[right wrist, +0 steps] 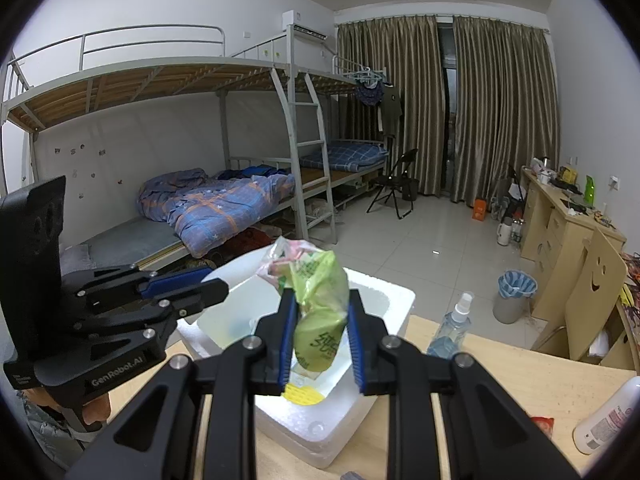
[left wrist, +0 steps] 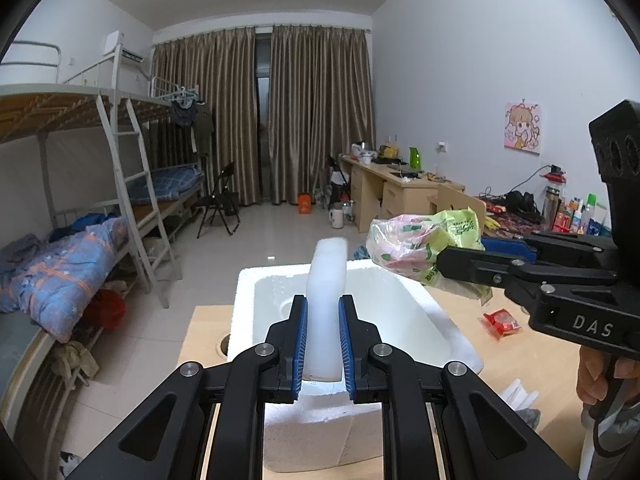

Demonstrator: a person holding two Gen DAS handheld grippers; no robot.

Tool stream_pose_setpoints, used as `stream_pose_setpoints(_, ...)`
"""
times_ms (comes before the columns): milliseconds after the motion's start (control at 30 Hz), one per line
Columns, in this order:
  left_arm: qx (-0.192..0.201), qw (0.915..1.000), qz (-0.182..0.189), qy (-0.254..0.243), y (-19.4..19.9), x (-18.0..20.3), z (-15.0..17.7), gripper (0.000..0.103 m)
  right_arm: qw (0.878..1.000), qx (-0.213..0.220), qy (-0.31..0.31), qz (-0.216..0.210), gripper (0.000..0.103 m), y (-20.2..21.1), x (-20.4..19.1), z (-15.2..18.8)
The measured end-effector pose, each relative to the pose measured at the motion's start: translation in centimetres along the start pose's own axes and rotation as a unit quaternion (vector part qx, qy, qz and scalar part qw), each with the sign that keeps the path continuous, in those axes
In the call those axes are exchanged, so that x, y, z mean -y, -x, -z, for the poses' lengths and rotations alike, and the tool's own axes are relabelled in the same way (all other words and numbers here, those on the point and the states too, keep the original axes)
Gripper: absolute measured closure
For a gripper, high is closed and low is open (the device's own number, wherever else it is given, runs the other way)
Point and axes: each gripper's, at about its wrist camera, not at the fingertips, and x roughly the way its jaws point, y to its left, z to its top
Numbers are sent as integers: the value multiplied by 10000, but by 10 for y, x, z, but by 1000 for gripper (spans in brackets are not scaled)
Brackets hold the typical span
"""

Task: Organize soft objects
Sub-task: 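Lower the foam stick into the foam box and open the left gripper, then lower the green packet into the foam box and open the right gripper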

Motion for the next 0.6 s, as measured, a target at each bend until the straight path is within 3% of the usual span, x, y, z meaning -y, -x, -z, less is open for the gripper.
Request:
stream_pose_setpoints(267,17,10000,34,-1,-3,-4,2,77,10000,-28,-14,10,75,-3,4,1)
stream_pose_setpoints(333,32,10000,27,4,-2,-5,2,56,10000,-25,-14,11,75,-3,4,1)
stream_pose_setpoints(400,27,10000,-37,-7,-1,-6,2,22,10000,-25,-18,13,75,-3,4,1)
stream_pose_setpoints(467,97,9999,-117,25,2,-8,5,10,10000,-35,-14,13,75,-3,4,1)
stream_pose_setpoints(600,274,9993,-238,69,15,-12,6,5,10000,-71,-3,19,75,-6,3,2)
